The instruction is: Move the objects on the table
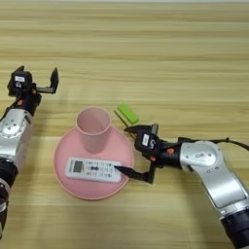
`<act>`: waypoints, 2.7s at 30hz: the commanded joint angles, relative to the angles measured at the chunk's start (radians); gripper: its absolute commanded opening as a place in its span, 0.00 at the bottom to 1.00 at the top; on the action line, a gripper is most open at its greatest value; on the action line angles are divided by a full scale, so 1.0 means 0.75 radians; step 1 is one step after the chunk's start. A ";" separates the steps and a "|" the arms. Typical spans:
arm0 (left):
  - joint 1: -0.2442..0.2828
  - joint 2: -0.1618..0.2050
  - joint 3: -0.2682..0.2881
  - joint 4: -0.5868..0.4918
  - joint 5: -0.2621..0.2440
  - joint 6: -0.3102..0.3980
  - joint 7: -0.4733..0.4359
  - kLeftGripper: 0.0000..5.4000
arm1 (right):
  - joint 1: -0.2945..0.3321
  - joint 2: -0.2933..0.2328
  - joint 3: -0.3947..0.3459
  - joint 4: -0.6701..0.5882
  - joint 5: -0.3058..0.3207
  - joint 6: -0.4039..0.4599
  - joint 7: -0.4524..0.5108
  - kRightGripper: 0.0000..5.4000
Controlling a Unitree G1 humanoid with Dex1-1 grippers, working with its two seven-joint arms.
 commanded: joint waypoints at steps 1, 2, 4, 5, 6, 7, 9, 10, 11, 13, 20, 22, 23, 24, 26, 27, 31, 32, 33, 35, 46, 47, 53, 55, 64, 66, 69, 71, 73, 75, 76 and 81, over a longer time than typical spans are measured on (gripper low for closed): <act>-0.029 0.002 -0.002 0.015 0.014 -0.015 0.008 1.00 | -0.070 -0.009 -0.071 0.022 0.021 0.026 -0.049 1.00; -0.029 0.003 -0.001 0.017 0.014 -0.016 0.008 1.00 | -0.079 -0.008 -0.080 0.031 0.021 0.029 -0.059 1.00; -0.031 0.003 -0.001 0.020 0.014 -0.016 0.008 1.00 | -0.094 -0.005 -0.098 0.039 0.030 0.035 -0.075 1.00; -0.032 0.004 -0.001 0.022 0.015 -0.016 0.009 1.00 | -0.102 -0.002 -0.106 0.044 0.033 0.038 -0.086 1.00; -0.033 0.004 -0.001 0.024 0.015 -0.017 0.009 1.00 | -0.111 0.005 -0.114 0.052 0.033 0.041 -0.101 1.00; -0.034 0.004 -0.001 0.026 0.016 -0.017 0.009 1.00 | -0.118 0.008 -0.118 0.057 0.032 0.043 -0.111 1.00; -0.036 0.004 0.000 0.029 0.016 -0.018 0.009 1.00 | -0.151 0.033 -0.134 0.090 0.034 0.067 -0.153 1.00; -0.037 0.004 0.000 0.031 0.016 -0.019 0.009 1.00 | -0.167 0.045 -0.142 0.107 0.036 0.077 -0.173 1.00; -0.038 0.004 0.000 0.032 0.016 -0.019 0.009 1.00 | -0.182 0.056 -0.150 0.123 0.038 0.087 -0.192 1.00; -0.038 0.004 0.000 0.035 0.016 -0.019 0.009 1.00 | -0.213 0.079 -0.161 0.159 0.036 0.112 -0.229 1.00; -0.041 0.004 0.000 0.040 0.015 -0.022 0.009 1.00 | -0.335 0.184 -0.177 0.326 0.027 0.207 -0.374 1.00; -0.041 0.003 0.000 0.039 0.015 -0.022 0.009 1.00 | -0.365 0.212 -0.174 0.376 0.018 0.220 -0.410 1.00; -0.041 0.003 0.000 0.040 0.015 -0.022 0.009 1.00 | -0.376 0.223 -0.170 0.398 0.011 0.222 -0.425 1.00; -0.041 0.003 -0.001 0.041 0.015 -0.023 0.010 1.00 | -0.387 0.236 -0.167 0.422 0.008 0.226 -0.438 1.00; -0.042 0.002 -0.001 0.042 0.015 -0.024 0.010 1.00 | -0.406 0.260 -0.162 0.470 -0.005 0.225 -0.464 1.00; -0.042 0.002 -0.001 0.042 0.016 -0.024 0.010 1.00 | -0.415 0.270 -0.160 0.495 -0.010 0.223 -0.476 1.00; -0.041 0.001 -0.001 0.043 0.015 -0.027 0.010 1.00 | -0.451 0.305 -0.165 0.600 -0.034 0.213 -0.529 1.00; -0.041 0.001 -0.001 0.043 0.015 -0.027 0.010 1.00 | -0.459 0.311 -0.166 0.627 -0.039 0.207 -0.541 1.00; -0.040 0.001 -0.001 0.042 0.015 -0.027 0.010 1.00 | -0.466 0.315 -0.169 0.650 -0.040 0.202 -0.548 1.00; -0.039 0.002 -0.001 0.040 0.015 -0.027 0.009 1.00 | -0.479 0.326 -0.175 0.694 -0.044 0.195 -0.564 1.00; -0.035 0.001 -0.002 0.035 0.014 -0.031 0.007 1.00 | -0.555 0.382 -0.167 0.923 -0.077 0.127 -0.612 1.00; -0.034 0.001 -0.002 0.034 0.013 -0.031 0.006 1.00 | -0.561 0.387 -0.166 0.940 -0.080 0.121 -0.614 0.99; -0.034 0.000 -0.003 0.036 0.013 -0.033 0.005 1.00 | -0.597 0.403 -0.161 1.060 -0.106 0.073 -0.628 0.89; -0.033 0.000 -0.003 0.036 0.013 -0.034 0.005 1.00 | -0.608 0.407 -0.169 1.095 -0.110 0.060 -0.632 0.85; -0.031 0.001 -0.002 0.034 0.012 -0.035 0.001 1.00 | -0.666 0.412 -0.180 1.251 -0.130 0.016 -0.661 0.64; -0.031 0.001 -0.003 0.033 0.012 -0.035 0.002 1.00 | -0.674 0.411 -0.164 1.279 -0.148 0.022 -0.658 0.58; -0.031 -0.001 -0.003 0.032 0.012 -0.035 0.003 1.00 | -0.682 0.410 -0.144 1.311 -0.170 0.016 -0.645 0.51; -0.031 -0.002 -0.003 0.032 0.012 -0.035 0.003 1.00 | -0.685 0.411 -0.132 1.327 -0.182 0.011 -0.631 0.47; -0.031 -0.002 -0.003 0.031 0.012 -0.035 0.003 1.00 | -0.685 0.413 -0.126 1.339 -0.191 0.004 -0.623 0.42; -0.031 -0.002 -0.003 0.030 0.012 -0.035 0.003 1.00 | -0.688 0.413 -0.123 1.348 -0.192 -0.002 -0.619 0.38; -0.031 -0.002 -0.003 0.031 0.012 -0.035 0.003 1.00 | -0.688 0.413 -0.121 1.351 -0.192 -0.006 -0.616 0.35; -0.030 -0.002 -0.003 0.029 0.012 -0.035 0.003 1.00 | -0.683 0.416 -0.114 1.350 -0.190 -0.020 -0.590 0.26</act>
